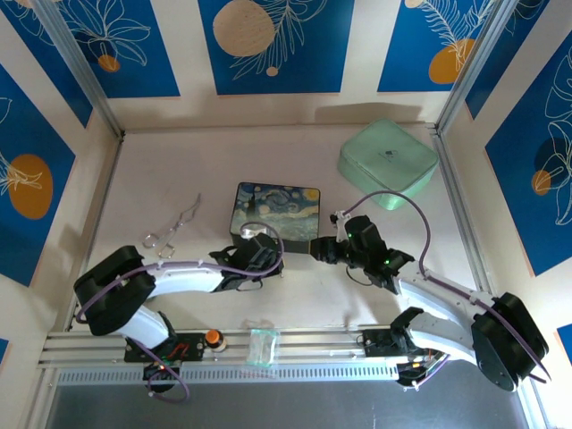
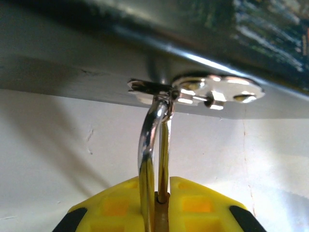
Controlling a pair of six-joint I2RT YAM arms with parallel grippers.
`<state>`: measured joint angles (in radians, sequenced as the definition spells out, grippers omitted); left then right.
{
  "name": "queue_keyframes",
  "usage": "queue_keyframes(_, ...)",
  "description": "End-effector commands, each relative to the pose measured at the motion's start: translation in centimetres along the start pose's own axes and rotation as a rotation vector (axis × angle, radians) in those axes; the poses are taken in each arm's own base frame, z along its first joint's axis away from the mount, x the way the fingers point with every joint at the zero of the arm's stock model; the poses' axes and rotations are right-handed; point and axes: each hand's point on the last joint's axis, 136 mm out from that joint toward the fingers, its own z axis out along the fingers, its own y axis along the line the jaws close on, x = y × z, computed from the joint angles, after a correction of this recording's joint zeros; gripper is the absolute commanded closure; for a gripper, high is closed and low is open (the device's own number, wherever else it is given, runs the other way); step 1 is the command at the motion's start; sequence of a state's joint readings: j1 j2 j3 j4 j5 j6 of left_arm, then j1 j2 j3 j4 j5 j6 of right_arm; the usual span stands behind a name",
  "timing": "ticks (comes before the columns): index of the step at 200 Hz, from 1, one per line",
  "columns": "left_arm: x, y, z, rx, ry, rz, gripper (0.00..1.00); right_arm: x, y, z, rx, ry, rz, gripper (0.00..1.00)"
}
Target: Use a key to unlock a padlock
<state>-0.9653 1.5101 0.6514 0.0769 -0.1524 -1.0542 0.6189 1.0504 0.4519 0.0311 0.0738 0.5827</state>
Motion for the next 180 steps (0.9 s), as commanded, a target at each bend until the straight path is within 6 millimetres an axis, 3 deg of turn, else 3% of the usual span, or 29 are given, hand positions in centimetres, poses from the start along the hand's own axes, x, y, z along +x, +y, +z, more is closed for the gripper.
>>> queue_keyframes(1, 2.0, 6.4, -0.1, -0.281, 0.085, 0.158, 0.96, -0.9, 0.1, -0.5, 0.011, -0.011, 0.039, 0.55)
queue_keyframes(41, 2.0, 7.1, 0.1, -0.322, 0.093, 0.185, 0.93, -0.6, -0.1, -0.4, 0.008, -0.006, 0.055, 0.55)
queue_keyframes(102, 2.5, 3.4, 0.7, -0.017, 0.089, 0.039, 0.93, -0.8, 1.1, -0.3, -0.046, 0.007, 0.034, 0.52)
queue_keyframes(180, 2.5, 5.8, 0.6, -0.178, 0.097, 0.106, 0.78, -0.6, 1.3, 0.5, -0.060, 0.043, 0.050, 0.52)
